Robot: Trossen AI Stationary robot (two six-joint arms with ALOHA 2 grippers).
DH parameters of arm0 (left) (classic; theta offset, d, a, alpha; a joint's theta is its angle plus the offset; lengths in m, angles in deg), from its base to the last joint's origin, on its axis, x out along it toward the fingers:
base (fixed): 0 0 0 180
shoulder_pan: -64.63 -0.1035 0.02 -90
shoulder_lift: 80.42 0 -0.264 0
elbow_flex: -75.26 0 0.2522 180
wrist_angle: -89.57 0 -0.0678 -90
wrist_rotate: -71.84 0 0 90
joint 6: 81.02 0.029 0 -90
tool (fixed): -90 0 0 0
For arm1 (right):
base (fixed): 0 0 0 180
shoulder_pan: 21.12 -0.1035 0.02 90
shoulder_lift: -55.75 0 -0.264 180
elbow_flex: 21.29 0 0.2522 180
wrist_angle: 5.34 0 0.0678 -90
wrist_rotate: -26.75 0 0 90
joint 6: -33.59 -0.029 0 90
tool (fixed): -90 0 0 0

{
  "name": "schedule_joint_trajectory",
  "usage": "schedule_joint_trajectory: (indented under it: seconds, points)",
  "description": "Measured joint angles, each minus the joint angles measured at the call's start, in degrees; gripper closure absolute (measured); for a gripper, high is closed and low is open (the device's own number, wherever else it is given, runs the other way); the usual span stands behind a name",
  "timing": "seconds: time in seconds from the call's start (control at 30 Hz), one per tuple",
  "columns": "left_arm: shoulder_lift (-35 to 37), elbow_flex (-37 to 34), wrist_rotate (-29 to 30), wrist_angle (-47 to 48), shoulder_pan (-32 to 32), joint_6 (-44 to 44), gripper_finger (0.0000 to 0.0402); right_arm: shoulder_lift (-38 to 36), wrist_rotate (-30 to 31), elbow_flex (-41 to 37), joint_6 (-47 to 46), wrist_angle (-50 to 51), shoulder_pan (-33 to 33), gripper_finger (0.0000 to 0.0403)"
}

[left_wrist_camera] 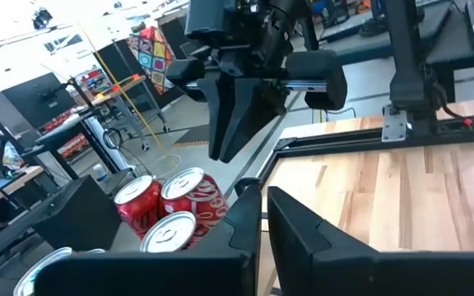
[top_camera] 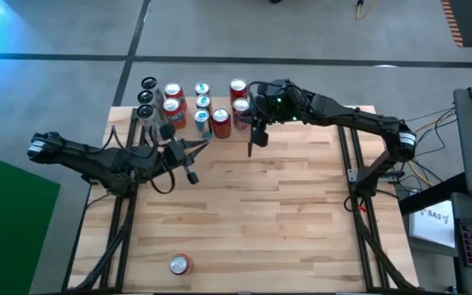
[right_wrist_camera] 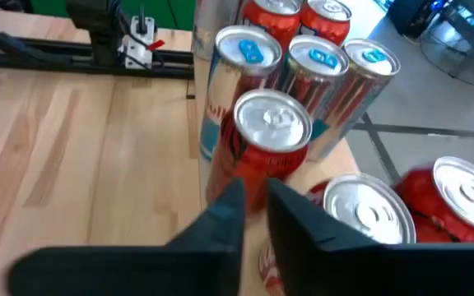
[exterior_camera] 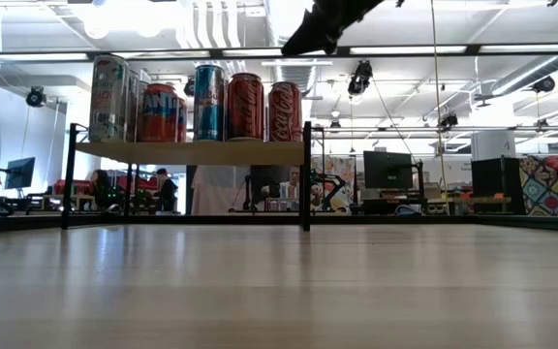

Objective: Place canned beverage on shelf
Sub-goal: Adjust the red black soda cans on the shelf

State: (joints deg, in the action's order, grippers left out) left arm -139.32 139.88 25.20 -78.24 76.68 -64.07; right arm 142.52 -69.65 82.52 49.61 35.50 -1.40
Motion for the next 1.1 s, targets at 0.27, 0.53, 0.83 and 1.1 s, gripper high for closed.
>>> schedule_joint_trajectory:
  seconds: [0.27,0.53,0.83,1.1]
  points:
    - [-3.0,2.6,-8.3,-0.2,-3.2,0.0,0.04,-7.1,0.0,-13.4,3.5,-9.1,0.0,0.0391]
    - [-8.0,6.3,-14.0,0.1,-10.8,2.2,0.0401,-13.1,-0.1,-30.5,7.0,-23.4,2.7,0.039]
    - [-10.2,7.7,-16.2,3.0,-15.7,3.5,0.0401,-13.2,-1.3,-40.1,4.8,-37.4,6.5,0.039]
    - [-10.7,8.1,-17.5,3.9,-16.0,3.5,0.0401,-13.2,-3.5,-39.6,6.8,-38.6,6.6,0.039]
